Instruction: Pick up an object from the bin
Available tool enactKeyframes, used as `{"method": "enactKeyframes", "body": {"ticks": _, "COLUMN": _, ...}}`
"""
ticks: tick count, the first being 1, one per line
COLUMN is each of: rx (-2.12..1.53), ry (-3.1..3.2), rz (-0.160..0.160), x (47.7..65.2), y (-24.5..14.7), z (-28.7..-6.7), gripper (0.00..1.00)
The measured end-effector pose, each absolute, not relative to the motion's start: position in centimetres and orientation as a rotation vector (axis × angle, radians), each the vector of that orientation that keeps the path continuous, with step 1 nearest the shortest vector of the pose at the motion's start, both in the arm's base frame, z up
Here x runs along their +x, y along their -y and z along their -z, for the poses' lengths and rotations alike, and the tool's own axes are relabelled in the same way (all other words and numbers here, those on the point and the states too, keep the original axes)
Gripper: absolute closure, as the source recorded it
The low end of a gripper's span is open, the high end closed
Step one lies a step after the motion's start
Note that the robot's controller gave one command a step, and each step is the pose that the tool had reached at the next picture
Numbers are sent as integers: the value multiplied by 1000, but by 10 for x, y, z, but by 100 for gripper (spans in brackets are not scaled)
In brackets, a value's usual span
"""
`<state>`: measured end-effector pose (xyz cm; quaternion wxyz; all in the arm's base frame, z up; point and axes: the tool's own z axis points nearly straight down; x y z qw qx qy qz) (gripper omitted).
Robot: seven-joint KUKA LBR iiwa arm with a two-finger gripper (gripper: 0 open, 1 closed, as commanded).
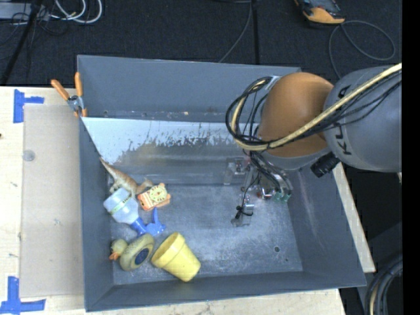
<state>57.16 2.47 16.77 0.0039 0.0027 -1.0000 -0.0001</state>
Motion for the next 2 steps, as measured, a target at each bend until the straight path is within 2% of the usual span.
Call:
{"method": "enactKeyframes", "body": {"ticks": 1, "rx": 8, "ry": 3140, "rz": 1, "x": 573, "y": -25, "z": -172, "gripper": 0}}
{"method": "enactKeyframes", "body": {"ticks": 2, "rx": 149, "ry": 3142, "rz": -2, "x": 585, "y": -40, "z": -147, "gripper": 0}}
